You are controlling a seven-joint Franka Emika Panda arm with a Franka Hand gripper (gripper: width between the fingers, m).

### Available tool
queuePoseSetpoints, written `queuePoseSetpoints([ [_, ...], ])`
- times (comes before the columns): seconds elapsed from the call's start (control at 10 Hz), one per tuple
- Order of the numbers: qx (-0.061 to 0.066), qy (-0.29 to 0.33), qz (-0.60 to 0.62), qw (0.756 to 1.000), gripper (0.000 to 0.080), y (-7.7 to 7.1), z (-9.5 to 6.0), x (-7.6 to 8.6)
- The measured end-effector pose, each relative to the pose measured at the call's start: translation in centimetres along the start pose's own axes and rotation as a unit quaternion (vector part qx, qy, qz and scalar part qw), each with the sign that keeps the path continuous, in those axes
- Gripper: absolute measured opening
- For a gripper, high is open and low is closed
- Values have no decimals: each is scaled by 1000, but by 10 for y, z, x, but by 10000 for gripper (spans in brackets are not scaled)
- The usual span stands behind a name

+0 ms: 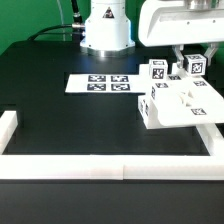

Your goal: Assemble chair

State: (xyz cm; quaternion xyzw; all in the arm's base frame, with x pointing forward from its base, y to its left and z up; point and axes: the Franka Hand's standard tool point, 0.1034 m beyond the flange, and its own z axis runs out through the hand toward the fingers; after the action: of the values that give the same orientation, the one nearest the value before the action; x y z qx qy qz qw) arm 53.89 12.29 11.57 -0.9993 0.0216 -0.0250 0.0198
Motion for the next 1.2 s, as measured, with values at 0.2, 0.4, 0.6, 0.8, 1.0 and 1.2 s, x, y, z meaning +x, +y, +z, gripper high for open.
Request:
queuePoseSetpoints([
  [0.2,0,0,59,998,282,0,0,0],
  [0.4,1,0,122,993,282,-1,0,0],
  [0.6,3,-1,176,984,282,-2,0,0],
  [0.8,4,-1,236,972,284,-2,0,-1],
  [1.0,6,-3,298,955,284,-3,0,-1],
  [1.2,8,-4,353,936,284,-4,0,-1],
])
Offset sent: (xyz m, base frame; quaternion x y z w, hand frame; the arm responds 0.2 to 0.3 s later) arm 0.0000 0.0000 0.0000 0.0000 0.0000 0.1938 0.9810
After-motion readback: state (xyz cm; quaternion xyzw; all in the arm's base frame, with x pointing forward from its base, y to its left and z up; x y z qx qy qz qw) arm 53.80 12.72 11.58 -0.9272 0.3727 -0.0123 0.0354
